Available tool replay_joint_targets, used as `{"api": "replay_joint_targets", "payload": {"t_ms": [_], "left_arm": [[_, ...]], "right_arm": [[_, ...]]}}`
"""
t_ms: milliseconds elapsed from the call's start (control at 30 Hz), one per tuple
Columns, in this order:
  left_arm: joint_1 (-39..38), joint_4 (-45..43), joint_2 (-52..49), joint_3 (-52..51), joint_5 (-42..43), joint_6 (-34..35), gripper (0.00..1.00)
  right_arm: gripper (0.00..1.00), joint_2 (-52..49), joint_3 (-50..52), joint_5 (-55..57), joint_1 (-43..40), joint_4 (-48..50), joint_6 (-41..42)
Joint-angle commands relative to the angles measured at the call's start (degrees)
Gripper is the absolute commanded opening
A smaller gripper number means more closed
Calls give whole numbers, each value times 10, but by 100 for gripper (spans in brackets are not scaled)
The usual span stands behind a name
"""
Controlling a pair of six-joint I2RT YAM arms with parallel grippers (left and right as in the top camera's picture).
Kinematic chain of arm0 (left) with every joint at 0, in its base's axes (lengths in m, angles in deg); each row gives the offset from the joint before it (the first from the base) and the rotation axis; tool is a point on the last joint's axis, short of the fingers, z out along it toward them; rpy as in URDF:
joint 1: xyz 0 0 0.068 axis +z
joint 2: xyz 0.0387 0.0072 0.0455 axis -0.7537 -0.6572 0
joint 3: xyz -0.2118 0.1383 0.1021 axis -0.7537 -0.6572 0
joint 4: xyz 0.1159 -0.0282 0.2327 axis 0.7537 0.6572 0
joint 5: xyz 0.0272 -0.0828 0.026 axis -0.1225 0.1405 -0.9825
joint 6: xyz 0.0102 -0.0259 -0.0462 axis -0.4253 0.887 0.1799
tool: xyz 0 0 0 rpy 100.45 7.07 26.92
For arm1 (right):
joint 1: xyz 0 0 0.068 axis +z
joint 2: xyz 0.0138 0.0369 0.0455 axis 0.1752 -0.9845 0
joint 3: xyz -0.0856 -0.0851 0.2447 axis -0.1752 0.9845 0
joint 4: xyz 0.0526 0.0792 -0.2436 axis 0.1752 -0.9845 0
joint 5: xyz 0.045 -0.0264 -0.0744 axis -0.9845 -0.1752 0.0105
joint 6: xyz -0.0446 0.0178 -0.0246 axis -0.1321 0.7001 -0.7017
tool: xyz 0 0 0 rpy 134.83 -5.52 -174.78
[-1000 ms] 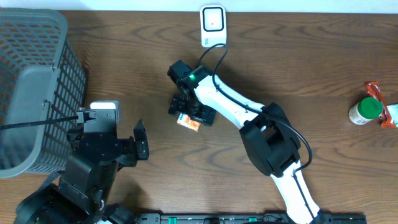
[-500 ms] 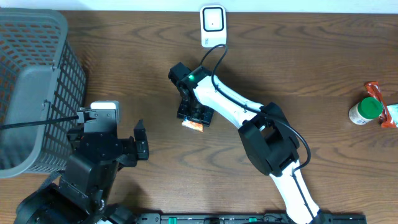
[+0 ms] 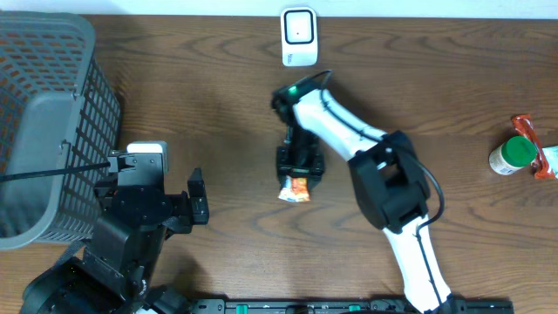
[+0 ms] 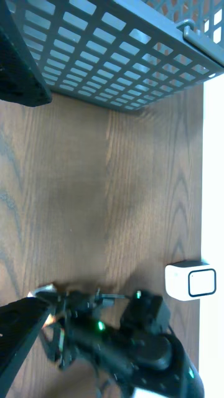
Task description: Scan the item barcode
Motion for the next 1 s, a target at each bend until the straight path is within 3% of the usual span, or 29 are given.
{"api": "replay_joint_targets", "payload": {"t_ms": [0, 400, 500, 600, 633, 967], "left_arm": [[1, 1, 0, 2, -8, 3, 98], [1, 1, 0, 2, -8, 3, 98], [1, 1, 0, 2, -8, 3, 98], [1, 1, 0, 2, -8, 3, 98], [1, 1, 0, 2, -8, 3, 98], [1, 1, 0, 2, -8, 3, 98]], "right_arm": [[49, -3, -13, -64, -33, -41, -126], [48, -3, -13, -64, -70, -103, -190], [35, -3, -14, -62, -69, -102, -193], [16, -1, -19, -62, -64, -98, -188], [14, 1, -26, -62, -62, -99, -189], [20, 126, -99, -13, -61, -102, -166]]}}
